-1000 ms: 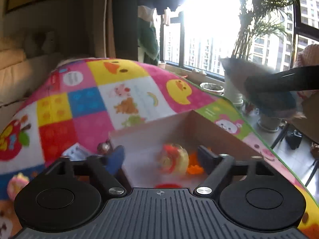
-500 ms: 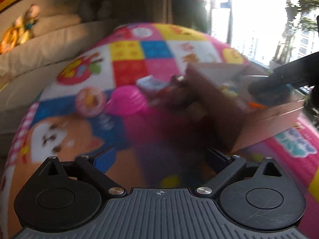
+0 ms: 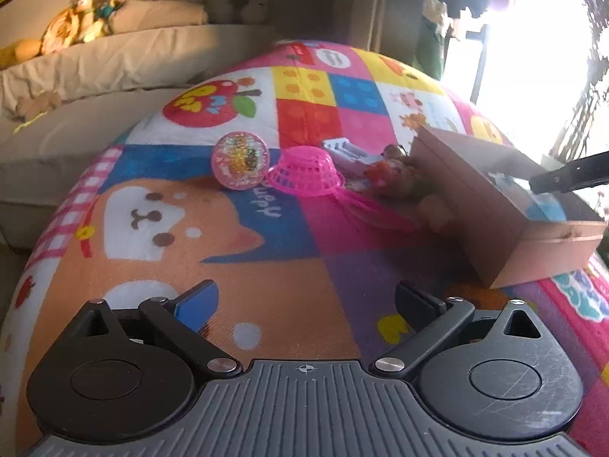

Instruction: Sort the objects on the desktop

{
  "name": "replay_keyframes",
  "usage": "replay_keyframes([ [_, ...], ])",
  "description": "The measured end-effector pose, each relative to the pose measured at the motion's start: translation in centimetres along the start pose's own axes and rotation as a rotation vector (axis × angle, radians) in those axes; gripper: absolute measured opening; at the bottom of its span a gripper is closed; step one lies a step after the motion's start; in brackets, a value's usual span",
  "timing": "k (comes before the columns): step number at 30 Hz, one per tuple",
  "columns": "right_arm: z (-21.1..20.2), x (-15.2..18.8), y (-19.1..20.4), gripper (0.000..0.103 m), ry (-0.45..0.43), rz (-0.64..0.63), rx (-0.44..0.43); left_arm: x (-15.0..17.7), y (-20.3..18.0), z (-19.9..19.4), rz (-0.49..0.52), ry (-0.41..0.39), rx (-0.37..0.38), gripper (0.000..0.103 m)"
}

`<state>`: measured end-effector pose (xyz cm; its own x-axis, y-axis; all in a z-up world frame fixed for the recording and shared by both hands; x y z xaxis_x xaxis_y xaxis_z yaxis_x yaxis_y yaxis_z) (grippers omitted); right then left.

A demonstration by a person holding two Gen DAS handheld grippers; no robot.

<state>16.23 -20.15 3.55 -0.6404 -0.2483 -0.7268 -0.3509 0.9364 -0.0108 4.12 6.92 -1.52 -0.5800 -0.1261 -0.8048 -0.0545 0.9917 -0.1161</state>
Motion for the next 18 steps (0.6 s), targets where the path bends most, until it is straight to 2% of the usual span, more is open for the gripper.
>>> replay_keyframes([
  [1,-0.6,-0.4,0.2,0.067,-0.014,-0.004,0.005,0.0,0.1,0.0,-0.008,-0.003,0.001,0.102],
  [3,-1.2,-1.6,0.8,0.055,-0.014,0.023,-0.042,0.1,0.1,0.1,-0.012,0.002,0.005,0.102],
  [7,-0.9,-5.5,4.5,0.046,0.015,0.034,-0.174,0.2,0.0,0.5,-0.015,0.025,0.004,0.102],
  [10,1.3,-8.8,8.4,0.041,0.072,0.007,-0.252,0.3,0.1,0.3,-0.023,0.020,0.013,0.102],
  [12,4.3,-11.1,9.6,0.041,0.109,0.031,-0.228,0.4,0.2,0.2,-0.027,0.014,0.020,0.102],
  [14,8.2,-13.0,9.4,0.041,0.174,0.108,-0.189,0.4,0.3,0.1,-0.036,0.010,0.028,0.102],
  [18,14.7,-14.8,8.2,0.042,0.247,0.174,-0.112,0.4,0.6,0.2,-0.066,0.010,0.053,0.102],
])
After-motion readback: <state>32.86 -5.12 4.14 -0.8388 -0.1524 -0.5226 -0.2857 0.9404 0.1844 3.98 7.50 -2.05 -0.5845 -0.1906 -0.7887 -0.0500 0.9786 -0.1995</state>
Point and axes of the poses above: each gripper's, at about its wrist camera, not at the fingertips, and z roughly the way its jaws point, y to its left, x to its underside, the point moved 5 cm from there along z, roughly the way its jaws point, and after that the axes turned 1 degree about x, right-handed, at the moved point
